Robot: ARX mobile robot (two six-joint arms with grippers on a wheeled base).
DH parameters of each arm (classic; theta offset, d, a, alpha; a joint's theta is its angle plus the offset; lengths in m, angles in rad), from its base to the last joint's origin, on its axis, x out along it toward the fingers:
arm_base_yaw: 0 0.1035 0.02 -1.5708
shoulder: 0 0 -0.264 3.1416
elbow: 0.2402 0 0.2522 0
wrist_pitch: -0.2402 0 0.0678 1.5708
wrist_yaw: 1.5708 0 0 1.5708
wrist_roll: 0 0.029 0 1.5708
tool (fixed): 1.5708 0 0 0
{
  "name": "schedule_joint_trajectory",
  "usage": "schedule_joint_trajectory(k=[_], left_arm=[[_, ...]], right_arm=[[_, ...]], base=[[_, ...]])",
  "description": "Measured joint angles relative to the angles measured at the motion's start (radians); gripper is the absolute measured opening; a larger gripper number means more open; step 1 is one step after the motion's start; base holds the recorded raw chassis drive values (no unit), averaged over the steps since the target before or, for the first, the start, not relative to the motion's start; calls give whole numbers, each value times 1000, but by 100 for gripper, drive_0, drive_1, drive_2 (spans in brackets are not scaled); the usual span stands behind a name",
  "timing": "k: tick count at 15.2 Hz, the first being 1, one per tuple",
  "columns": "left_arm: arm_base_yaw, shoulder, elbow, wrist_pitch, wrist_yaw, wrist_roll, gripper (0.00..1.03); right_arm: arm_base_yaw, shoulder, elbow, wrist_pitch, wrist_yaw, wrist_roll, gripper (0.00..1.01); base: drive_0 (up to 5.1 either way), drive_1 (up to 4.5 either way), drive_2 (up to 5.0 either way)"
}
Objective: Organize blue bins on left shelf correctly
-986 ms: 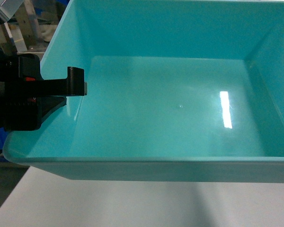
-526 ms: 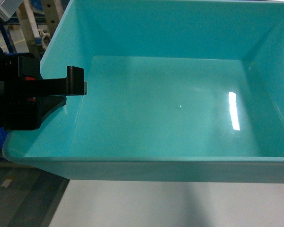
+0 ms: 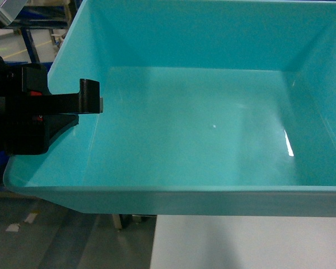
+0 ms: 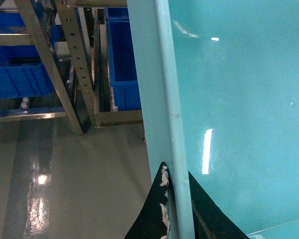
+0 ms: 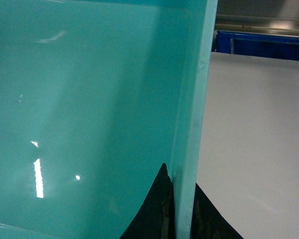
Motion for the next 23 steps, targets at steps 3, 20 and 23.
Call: schedule_joint_trajectory(k=[3, 20, 23], left_arm=[[0, 0, 0, 2, 0, 0, 2], [0, 0, 1, 2, 0, 5, 2], [0, 0, 1, 2, 0, 6, 2]], right_arm=[[0, 0, 0, 0, 0, 0, 2], [0, 0, 0, 1, 0, 0, 2], [0, 0, 0, 0, 0, 0, 2]], base=[[-505, 241, 241], [-501, 243, 243], [-500, 236, 236]])
